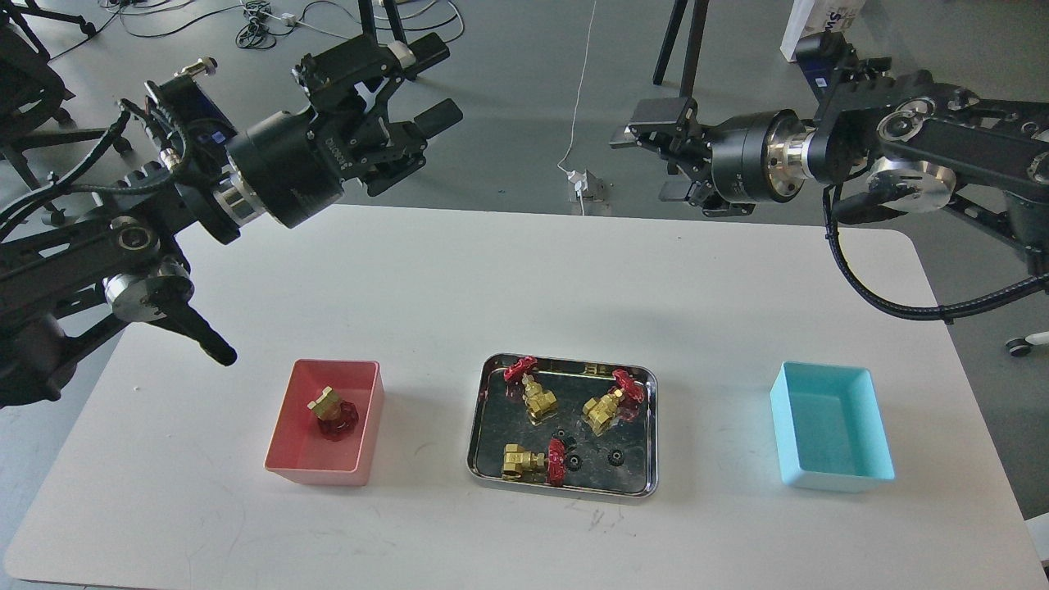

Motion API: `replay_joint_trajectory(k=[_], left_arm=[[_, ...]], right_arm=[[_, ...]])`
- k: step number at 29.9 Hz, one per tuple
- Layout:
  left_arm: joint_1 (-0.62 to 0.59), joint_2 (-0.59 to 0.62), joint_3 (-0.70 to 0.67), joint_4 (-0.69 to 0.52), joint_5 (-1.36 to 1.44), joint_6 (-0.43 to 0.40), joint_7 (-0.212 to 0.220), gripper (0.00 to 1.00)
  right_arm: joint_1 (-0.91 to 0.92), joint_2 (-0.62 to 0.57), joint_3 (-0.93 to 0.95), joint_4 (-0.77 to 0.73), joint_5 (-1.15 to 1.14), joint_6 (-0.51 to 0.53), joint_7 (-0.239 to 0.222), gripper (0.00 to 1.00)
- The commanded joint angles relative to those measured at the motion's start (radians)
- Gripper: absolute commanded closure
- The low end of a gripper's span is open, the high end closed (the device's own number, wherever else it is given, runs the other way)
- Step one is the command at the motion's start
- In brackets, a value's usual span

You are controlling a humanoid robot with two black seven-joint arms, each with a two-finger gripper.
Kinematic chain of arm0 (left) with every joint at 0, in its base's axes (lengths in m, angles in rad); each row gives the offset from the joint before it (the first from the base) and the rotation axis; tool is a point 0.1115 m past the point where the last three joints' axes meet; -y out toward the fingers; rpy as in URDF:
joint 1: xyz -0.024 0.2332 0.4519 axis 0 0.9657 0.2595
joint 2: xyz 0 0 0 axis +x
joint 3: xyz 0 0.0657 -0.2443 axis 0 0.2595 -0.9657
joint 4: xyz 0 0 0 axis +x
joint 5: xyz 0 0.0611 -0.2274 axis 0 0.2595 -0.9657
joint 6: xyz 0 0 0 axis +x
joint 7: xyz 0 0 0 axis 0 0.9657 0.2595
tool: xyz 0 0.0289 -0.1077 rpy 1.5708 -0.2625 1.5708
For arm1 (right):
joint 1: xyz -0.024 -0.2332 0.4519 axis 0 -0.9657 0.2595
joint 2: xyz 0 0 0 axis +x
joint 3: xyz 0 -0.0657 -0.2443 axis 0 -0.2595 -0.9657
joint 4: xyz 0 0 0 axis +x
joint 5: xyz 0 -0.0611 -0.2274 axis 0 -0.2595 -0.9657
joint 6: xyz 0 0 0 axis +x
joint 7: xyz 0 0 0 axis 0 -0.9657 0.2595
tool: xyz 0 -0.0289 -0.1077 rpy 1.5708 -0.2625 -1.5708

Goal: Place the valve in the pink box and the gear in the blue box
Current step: 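Reach the right gripper down into the metal tray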

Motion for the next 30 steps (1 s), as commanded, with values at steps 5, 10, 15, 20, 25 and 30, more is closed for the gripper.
replay_joint_trajectory(k=[5, 10, 15, 20, 25, 30], left_arm=[[0.011, -0.138, -0.102, 0.099, -0.124, -0.124, 0.0, 0.11], [0.025, -0.242, -0.106, 0.116, -0.13, -0.124, 0.0, 0.09], [0.033, -0.293, -0.106, 0.123, -0.13, -0.124, 0.0, 0.08], [0.033, -0.341, -0.109, 0.148, -0.13, -0.124, 0.0, 0.06], [0.045, -0.338, -0.12, 0.148, -0.13, -0.124, 0.0, 0.06], [0.068, -0.336, -0.12, 0.149, -0.13, -0.124, 0.0, 0.06]], right_arm=[[0.096, 0.098, -0.335, 0.258, -0.336, 0.006, -0.002, 0.0], [0.045, 0.238, -0.423, 0.249, -0.379, -0.055, -0.002, 0.01], [0.022, 0.382, -0.434, 0.172, -0.381, -0.133, -0.011, 0.23], [0.004, 0.508, -0.503, 0.141, -0.375, -0.172, -0.017, 0.47], [-0.039, 0.528, -0.513, 0.115, -0.375, -0.195, -0.043, 0.47], [-0.047, 0.525, -0.512, 0.106, -0.373, -0.202, -0.051, 0.47]])
